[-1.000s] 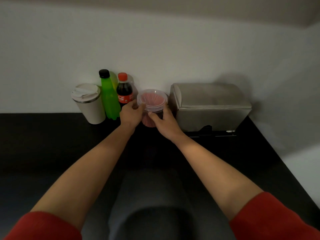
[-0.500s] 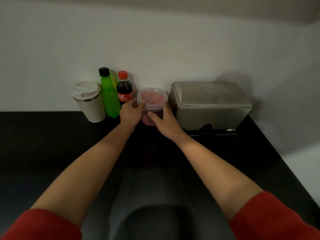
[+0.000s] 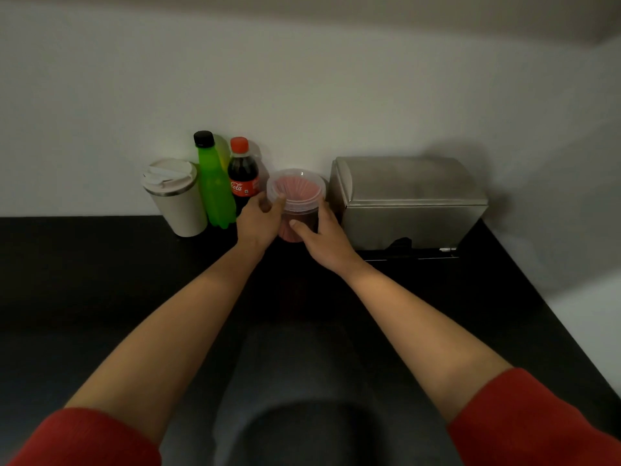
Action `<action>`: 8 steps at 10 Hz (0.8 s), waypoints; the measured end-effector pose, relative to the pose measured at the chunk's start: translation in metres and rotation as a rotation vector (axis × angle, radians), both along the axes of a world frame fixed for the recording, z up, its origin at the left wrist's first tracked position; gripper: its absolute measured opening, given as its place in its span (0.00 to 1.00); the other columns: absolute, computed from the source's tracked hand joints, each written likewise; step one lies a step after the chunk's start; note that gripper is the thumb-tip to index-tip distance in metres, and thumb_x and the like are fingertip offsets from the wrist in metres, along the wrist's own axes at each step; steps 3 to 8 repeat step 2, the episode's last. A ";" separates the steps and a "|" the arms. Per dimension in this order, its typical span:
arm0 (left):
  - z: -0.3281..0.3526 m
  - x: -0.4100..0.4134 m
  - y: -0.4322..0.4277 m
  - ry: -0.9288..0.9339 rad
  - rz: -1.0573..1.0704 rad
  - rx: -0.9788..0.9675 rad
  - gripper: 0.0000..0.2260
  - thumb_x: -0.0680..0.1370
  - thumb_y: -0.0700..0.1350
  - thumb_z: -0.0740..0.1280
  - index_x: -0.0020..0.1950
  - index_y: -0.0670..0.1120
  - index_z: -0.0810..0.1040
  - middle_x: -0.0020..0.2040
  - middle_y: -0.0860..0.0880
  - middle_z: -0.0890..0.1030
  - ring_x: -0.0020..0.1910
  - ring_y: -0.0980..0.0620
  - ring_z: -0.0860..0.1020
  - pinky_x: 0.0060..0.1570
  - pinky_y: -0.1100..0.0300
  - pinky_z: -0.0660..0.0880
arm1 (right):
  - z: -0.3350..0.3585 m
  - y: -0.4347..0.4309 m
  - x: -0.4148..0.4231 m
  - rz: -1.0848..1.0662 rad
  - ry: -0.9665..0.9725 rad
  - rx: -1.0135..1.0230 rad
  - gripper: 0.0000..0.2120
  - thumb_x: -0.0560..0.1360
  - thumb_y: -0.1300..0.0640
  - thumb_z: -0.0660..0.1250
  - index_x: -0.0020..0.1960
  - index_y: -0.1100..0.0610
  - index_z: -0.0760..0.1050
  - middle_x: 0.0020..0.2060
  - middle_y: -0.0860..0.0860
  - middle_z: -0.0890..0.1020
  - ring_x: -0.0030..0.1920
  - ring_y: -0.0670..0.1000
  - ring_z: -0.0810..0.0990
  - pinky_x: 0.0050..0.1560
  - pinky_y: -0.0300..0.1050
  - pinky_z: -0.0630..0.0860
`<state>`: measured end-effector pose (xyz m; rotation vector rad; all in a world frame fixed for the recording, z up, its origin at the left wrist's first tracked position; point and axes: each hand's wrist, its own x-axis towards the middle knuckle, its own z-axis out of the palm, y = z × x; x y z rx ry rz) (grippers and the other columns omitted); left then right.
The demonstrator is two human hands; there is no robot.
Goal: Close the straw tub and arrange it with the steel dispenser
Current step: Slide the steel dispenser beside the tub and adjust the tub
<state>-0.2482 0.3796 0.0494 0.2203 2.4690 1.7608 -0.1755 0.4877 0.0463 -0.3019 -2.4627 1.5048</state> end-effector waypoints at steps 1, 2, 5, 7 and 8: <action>-0.002 0.005 -0.002 -0.042 0.044 0.006 0.30 0.75 0.56 0.66 0.71 0.42 0.64 0.65 0.44 0.75 0.63 0.47 0.74 0.63 0.53 0.69 | -0.003 0.001 0.006 0.018 0.041 -0.024 0.34 0.74 0.53 0.66 0.75 0.55 0.53 0.72 0.54 0.64 0.71 0.50 0.62 0.66 0.38 0.58; -0.001 0.014 -0.006 -0.029 0.052 0.016 0.34 0.73 0.54 0.69 0.73 0.42 0.60 0.67 0.43 0.73 0.64 0.47 0.73 0.63 0.54 0.69 | -0.002 0.000 0.014 0.038 0.038 -0.022 0.32 0.73 0.51 0.66 0.73 0.52 0.57 0.69 0.53 0.67 0.68 0.48 0.65 0.62 0.38 0.60; -0.001 0.014 -0.006 -0.029 0.052 0.016 0.34 0.73 0.54 0.69 0.73 0.42 0.60 0.67 0.43 0.73 0.64 0.47 0.73 0.63 0.54 0.69 | -0.002 0.000 0.014 0.038 0.038 -0.022 0.32 0.73 0.51 0.66 0.73 0.52 0.57 0.69 0.53 0.67 0.68 0.48 0.65 0.62 0.38 0.60; -0.001 0.014 -0.006 -0.029 0.052 0.016 0.34 0.73 0.54 0.69 0.73 0.42 0.60 0.67 0.43 0.73 0.64 0.47 0.73 0.63 0.54 0.69 | -0.002 0.000 0.014 0.038 0.038 -0.022 0.32 0.73 0.51 0.66 0.73 0.52 0.57 0.69 0.53 0.67 0.68 0.48 0.65 0.62 0.38 0.60; -0.001 0.014 -0.006 -0.029 0.052 0.016 0.34 0.73 0.54 0.69 0.73 0.42 0.60 0.67 0.43 0.73 0.64 0.47 0.73 0.63 0.54 0.69 | -0.002 0.000 0.014 0.038 0.038 -0.022 0.32 0.73 0.51 0.66 0.73 0.52 0.57 0.69 0.53 0.67 0.68 0.48 0.65 0.62 0.38 0.60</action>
